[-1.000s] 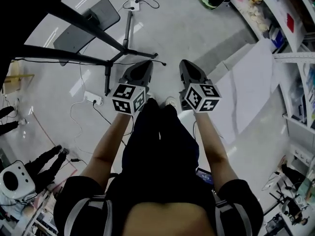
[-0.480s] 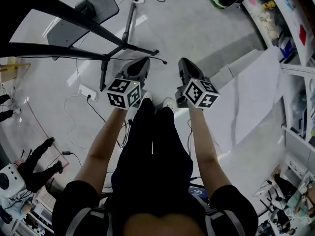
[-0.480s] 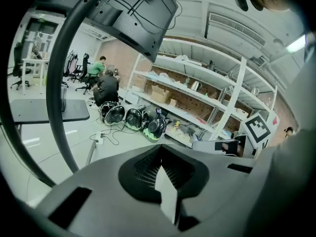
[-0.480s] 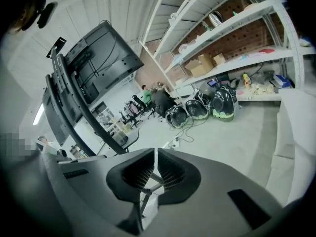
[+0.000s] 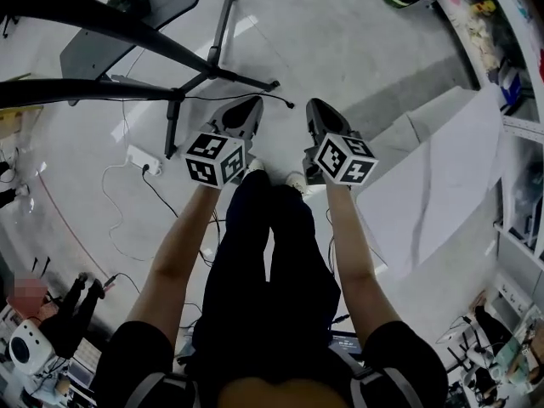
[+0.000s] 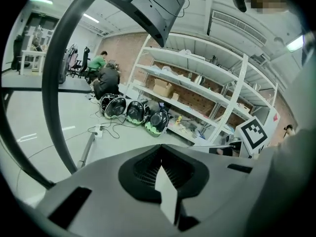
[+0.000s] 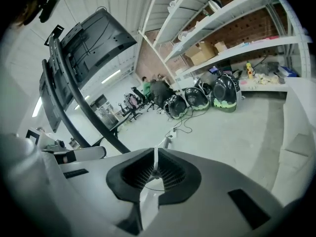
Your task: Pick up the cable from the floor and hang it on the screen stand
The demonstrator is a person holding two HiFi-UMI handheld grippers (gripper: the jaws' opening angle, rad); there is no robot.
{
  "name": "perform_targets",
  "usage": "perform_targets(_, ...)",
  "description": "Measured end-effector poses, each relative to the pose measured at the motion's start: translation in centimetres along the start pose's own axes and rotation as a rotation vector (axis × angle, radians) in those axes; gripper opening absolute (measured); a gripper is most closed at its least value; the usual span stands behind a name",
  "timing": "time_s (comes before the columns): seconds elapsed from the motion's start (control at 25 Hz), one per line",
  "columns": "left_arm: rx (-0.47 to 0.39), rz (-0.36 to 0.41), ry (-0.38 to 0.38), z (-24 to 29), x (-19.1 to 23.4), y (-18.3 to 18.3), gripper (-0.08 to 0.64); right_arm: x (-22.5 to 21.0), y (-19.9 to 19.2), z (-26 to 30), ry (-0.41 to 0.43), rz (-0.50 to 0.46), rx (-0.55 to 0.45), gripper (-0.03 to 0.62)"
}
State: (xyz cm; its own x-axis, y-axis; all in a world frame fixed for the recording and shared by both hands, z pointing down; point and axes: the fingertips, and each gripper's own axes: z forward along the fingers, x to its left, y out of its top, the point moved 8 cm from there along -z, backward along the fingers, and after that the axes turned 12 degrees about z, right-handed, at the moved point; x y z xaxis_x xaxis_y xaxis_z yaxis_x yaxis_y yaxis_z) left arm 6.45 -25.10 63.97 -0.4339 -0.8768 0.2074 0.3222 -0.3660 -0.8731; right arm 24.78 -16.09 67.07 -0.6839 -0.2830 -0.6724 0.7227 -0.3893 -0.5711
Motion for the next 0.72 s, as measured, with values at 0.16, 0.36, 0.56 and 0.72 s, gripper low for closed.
perform_targets(0.16, -0.006, 0.005, -0.039, 1.9, 2.0, -4.6, 0.008, -2.8, -3.6, 3.1, -0.016, -0.015, 0.004, 0.025)
perform_targets(0.36, 0.008, -0.009, -0.039, 5.0, 4.7, -10.4, 0.008, -7.4, -7.3, 6.9, -0.038, -0.028, 0.03, 0.025)
perform_targets(0.56, 0.012, -0.037, -0.035, 8.2, 7.0, -15.8, 0.008, -11.9, -10.5, 10.5, -0.045, -0.017, 0.058, 0.025)
perform_targets(0.72, 0.019, -0.057, -0.04, 10.7, 8.2, -20.1, 0.008, -15.4, -12.9, 13.3, -0.053, -0.031, 0.085, 0.026)
